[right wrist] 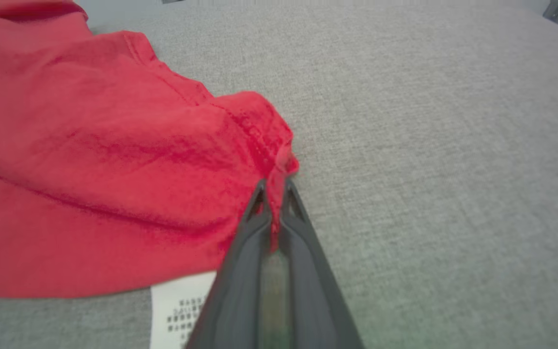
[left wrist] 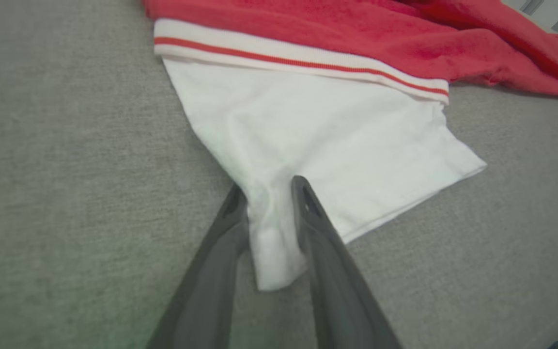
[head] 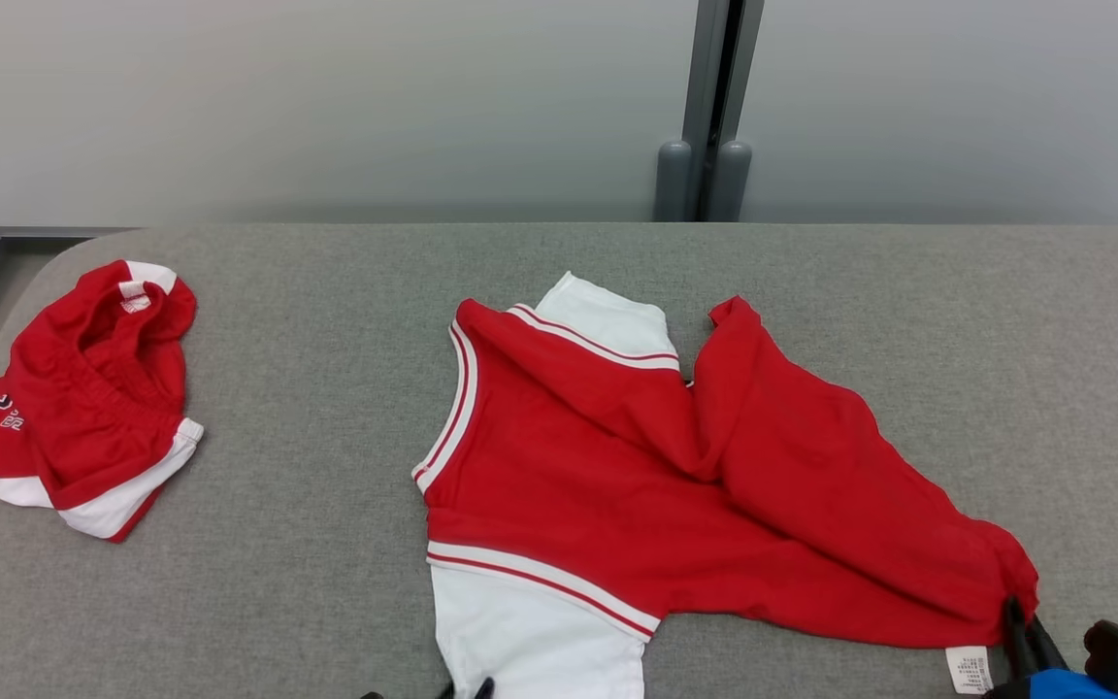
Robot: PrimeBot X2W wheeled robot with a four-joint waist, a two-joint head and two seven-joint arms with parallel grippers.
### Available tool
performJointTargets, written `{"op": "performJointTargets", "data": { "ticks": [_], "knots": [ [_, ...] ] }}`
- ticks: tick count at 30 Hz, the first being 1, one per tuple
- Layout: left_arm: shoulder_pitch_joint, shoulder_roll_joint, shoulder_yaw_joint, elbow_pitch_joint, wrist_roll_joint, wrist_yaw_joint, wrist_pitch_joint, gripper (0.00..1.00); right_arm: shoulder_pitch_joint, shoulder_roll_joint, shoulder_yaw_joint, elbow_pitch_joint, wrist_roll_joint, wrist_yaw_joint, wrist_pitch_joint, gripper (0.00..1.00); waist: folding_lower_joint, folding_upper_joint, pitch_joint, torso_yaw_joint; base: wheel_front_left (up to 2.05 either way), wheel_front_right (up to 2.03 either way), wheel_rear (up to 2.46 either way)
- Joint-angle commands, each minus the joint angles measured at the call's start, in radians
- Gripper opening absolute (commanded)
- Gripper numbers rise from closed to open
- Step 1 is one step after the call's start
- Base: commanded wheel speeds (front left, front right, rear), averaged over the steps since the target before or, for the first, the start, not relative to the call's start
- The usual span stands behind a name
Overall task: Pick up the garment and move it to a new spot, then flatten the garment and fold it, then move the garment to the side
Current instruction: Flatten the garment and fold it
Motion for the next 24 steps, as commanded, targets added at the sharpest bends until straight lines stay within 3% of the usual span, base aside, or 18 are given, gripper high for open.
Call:
{"op": "performJointTargets", "data": {
  "ticks": [1, 7, 14, 19, 24],
  "knots": [
    [-0.003, -0.008, -0.020, 0.021, -0.011, -0.002, 0.011, 0.00, 0.007, 0.001, 0.010, -0.012, 0.013, 0.000, 0.002, 0.00, 0.0000, 0.0000, -0.004, -0.001, 0.00, 0.00, 0.00],
    [-0.035, 0.003, -0.015, 0.002, -0.044, -0.002, 0.000, 0.00, 0.045, 0.001, 0.079, -0.085, 0.074, 0.000, 0.001, 0.00, 0.0000, 0.0000, -0.017, -0.002, 0.00, 0.00, 0.00],
    [-0.072, 0.030, 0.068, -0.105, -0.055, 0.000, -0.004, 0.00, 0.049, 0.000, 0.231, -0.196, 0.185, 0.000, 0.001, 0.00, 0.0000, 0.0000, -0.011, -0.004, 0.00, 0.00, 0.00],
    [-0.144, 0.055, 0.148, -0.189, -0.060, 0.001, -0.004, 0.00, -0.026, 0.000, 0.331, -0.273, 0.277, 0.000, 0.001, 0.00, 0.0000, 0.0000, 0.016, -0.007, 0.00, 0.00, 0.00],
    [-0.298, 0.085, 0.195, -0.228, -0.053, 0.000, -0.004, 0.00, -0.197, 0.000, 0.392, -0.306, 0.324, 0.000, 0.003, 0.00, 0.0000, 0.0000, 0.071, -0.009, 0.00, 0.00, 0.00]
  ]
}}
